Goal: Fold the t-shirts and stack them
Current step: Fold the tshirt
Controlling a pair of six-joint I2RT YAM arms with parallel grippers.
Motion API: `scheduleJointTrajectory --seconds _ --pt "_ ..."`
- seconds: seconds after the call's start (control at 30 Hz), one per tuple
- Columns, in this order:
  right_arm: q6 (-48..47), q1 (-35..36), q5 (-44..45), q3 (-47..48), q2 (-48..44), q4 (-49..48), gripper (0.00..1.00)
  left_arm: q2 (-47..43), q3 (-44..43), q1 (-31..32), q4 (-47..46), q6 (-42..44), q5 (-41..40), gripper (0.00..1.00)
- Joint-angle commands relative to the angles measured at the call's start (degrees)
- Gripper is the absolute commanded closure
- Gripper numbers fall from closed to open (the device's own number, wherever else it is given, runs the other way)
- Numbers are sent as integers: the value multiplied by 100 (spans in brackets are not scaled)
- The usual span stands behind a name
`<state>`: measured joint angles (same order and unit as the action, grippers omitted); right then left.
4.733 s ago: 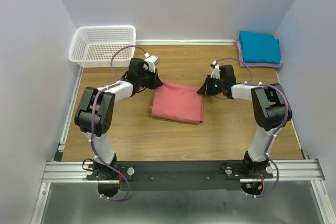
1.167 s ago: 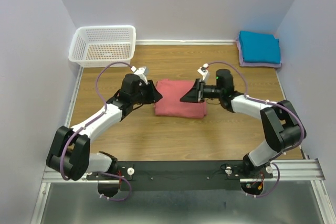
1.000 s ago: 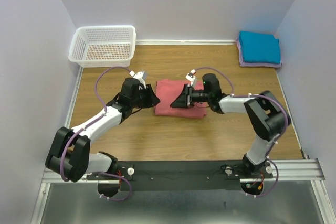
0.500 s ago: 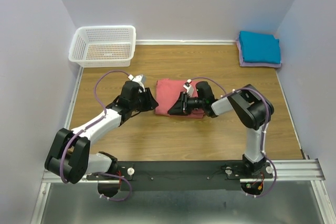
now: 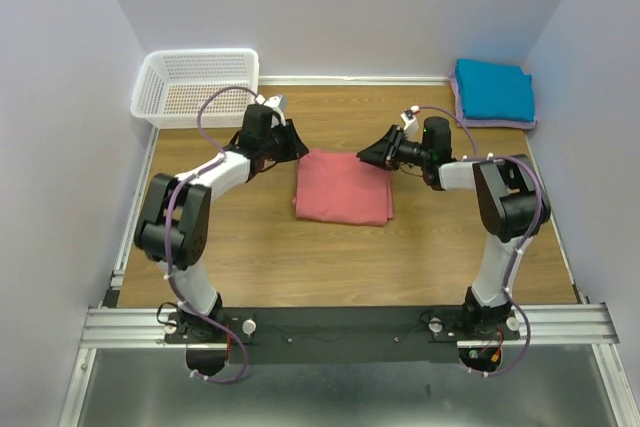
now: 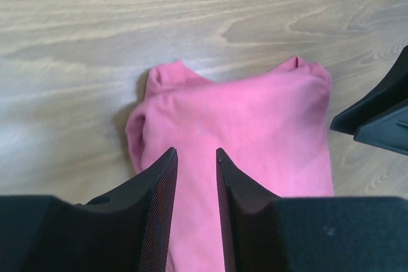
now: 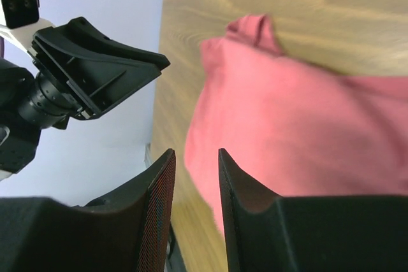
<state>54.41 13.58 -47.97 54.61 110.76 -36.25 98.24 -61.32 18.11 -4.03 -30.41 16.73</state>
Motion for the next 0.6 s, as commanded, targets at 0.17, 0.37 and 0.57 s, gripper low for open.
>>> scheduleJointTrajectory --seconds 0.17,0.37,0.57 --pt "-308 -664 -222 445 1174 206 60 1487 -811 -62 -71 167 313 64" --pt "-537 -998 -301 340 1545 215 60 1761 -663 -246 -203 -8 427 65" --pt "-651 -1147 -416 190 1098 355 60 1217 -346 -396 -256 -61 480 59"
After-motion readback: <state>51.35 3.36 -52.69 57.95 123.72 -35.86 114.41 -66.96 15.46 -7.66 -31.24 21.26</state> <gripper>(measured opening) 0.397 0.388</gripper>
